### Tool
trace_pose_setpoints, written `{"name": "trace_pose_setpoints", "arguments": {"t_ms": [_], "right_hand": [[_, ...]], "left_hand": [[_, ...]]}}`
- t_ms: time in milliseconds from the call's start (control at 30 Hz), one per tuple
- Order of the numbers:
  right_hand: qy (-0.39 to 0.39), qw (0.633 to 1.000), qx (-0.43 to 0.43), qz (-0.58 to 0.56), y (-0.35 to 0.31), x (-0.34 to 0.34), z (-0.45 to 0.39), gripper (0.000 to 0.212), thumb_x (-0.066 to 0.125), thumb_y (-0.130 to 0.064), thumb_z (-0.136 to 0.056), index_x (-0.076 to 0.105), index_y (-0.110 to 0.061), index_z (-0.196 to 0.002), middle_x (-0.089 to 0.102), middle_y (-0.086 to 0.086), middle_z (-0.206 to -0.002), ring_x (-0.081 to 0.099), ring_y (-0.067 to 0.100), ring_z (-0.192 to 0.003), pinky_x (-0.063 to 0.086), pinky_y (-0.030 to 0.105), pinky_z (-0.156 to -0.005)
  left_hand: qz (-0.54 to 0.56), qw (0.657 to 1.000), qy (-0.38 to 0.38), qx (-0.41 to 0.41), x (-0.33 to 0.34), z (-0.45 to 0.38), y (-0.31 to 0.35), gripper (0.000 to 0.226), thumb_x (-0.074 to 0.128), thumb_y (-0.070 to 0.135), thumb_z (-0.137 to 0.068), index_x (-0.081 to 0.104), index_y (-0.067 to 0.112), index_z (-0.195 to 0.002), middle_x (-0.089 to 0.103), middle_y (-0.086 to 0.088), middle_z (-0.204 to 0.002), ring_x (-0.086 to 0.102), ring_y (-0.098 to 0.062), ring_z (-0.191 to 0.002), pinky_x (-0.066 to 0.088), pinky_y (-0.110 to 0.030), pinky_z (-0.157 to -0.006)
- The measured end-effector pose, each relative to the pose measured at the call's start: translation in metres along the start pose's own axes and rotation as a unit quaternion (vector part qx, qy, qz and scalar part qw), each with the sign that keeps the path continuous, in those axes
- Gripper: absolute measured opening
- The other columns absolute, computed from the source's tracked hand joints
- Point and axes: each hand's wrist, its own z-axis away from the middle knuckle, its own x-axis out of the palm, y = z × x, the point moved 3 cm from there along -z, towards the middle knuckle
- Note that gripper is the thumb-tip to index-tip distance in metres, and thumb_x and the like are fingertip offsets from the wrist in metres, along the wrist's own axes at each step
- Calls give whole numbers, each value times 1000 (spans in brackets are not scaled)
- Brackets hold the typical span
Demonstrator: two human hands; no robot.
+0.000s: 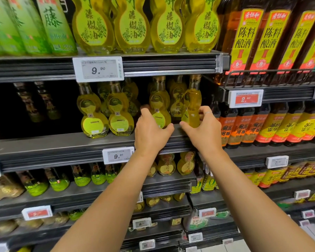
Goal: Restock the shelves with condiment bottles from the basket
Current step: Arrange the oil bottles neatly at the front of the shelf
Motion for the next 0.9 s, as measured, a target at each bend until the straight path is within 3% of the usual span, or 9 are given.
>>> {"name": "trace_pose_setpoints", "arguments": {"t_ms": [67,133,200,300,467,567,700,800,900], "right_hand": [[-55,998,-14,-13,1,-1,-3,58,85,-45,-75,53,-30,-121,68,-11,-104,64,6,-93,50,18,-75],[-106,993,-24,-37,2,-3,-5,64,81,-49,-75,49,-36,-129,64,-15,-116,62,4,-103,49,21,-82],[-132,987,-20,-87,3,-7,-8,67,78,-43,-79,45,-39,-136,62,-23,-120,60,-5,-108,48,21,-89],[-170,976,-5,-139,5,-10,-13,61,70,-24,-81,49,-39,-136,68,-24,-112,62,-5,-107,51,27,-95],[-212,962,13,-169,9,-8,-17,54,59,-12,-77,57,-37,-125,72,-17,-108,67,1,-101,50,24,-86],[-205,965,16,-165,11,-10,-18,59,68,-13,-77,52,-37,-128,68,-17,-114,64,-6,-104,53,21,-85],[-181,976,0,-122,10,-9,-16,66,84,-23,-78,48,-33,-133,63,-17,-117,61,2,-109,54,24,-85],[-152,984,-16,-87,7,-8,-15,75,88,-35,-74,46,-30,-137,59,-15,-121,59,2,-109,51,18,-79],[-154,984,-19,-90,8,-8,-12,83,87,-35,-76,42,-30,-145,52,-20,-130,58,-10,-108,49,11,-77]], "left_hand": [[24,999,-20,14,-2,-1,-3,63,82,51,-67,36,22,-98,49,8,-90,55,-15,-80,47,-28,-60],[31,999,-25,24,-5,-2,-5,59,82,47,-68,37,23,-98,38,15,-89,44,-6,-76,32,-16,-58],[33,999,-34,20,-8,-4,-9,57,82,44,-69,38,23,-99,31,17,-89,39,0,-75,25,-13,-57],[45,998,-51,11,-12,-6,-13,48,79,39,-73,43,19,-98,40,10,-90,43,-5,-75,31,-19,-57],[99,991,-85,-7,-14,-5,-12,38,72,29,-80,43,18,-101,59,-5,-94,61,-23,-81,52,-36,-62],[95,991,-95,-4,-12,-5,-11,41,74,33,-80,42,20,-101,58,-4,-97,61,-24,-87,54,-38,-68],[52,995,-86,-11,-13,-8,-10,67,83,54,-73,49,17,-117,48,0,-111,56,-20,-98,54,-38,-81],[75,994,-85,-9,-13,-7,-10,57,82,48,-77,51,19,-114,50,1,-110,61,-20,-96,57,-38,-83],[73,994,-75,5,-13,-6,-11,40,77,39,-84,46,23,-103,59,1,-101,62,-17,-86,53,-32,-70]]}}
